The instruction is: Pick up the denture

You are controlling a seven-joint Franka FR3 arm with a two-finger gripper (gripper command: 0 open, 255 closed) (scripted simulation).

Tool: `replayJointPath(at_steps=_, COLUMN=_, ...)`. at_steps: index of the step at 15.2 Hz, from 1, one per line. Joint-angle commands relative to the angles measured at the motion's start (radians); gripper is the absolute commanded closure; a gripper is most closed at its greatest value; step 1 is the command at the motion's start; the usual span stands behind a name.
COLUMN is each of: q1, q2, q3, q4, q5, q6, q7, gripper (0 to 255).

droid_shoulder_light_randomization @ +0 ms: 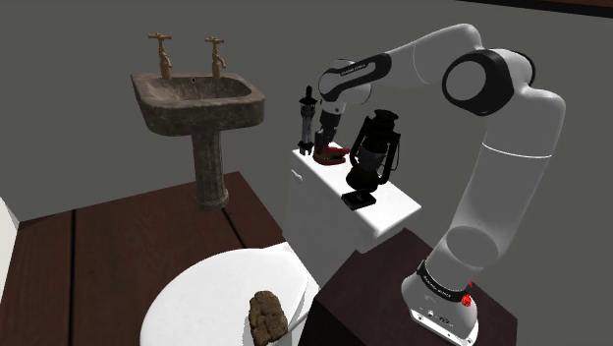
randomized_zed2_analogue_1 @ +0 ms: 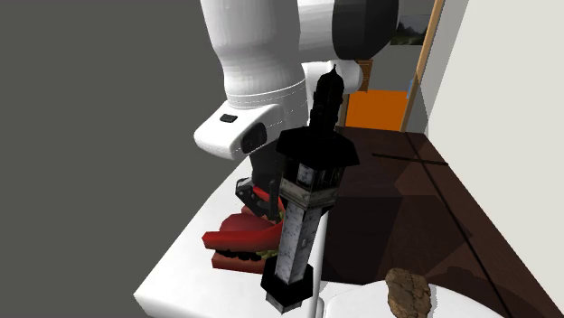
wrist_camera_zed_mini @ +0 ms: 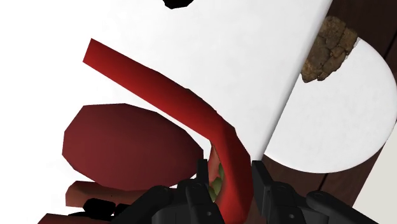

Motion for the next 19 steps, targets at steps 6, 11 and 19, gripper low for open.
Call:
replayJointPath(at_steps=6, q1=0.0, q2=-0.021, q3=-0.003, q4=0.026, q5=-0.009, q6=-0.047, q7=0.01, gripper=255)
replayJointPath(at_steps=11, q1=0.0, q2=-0.045, q3=-0.005, q4=0.063, q5=-0.018, q6=-0.107, q7=0.022, gripper=255)
replayJointPath(at_steps=19, q1=0.0, q2=-0.068, q3=-0.006, q4=0.116, q5=-0.026, q6=-0.182, q7=0.035, gripper=255)
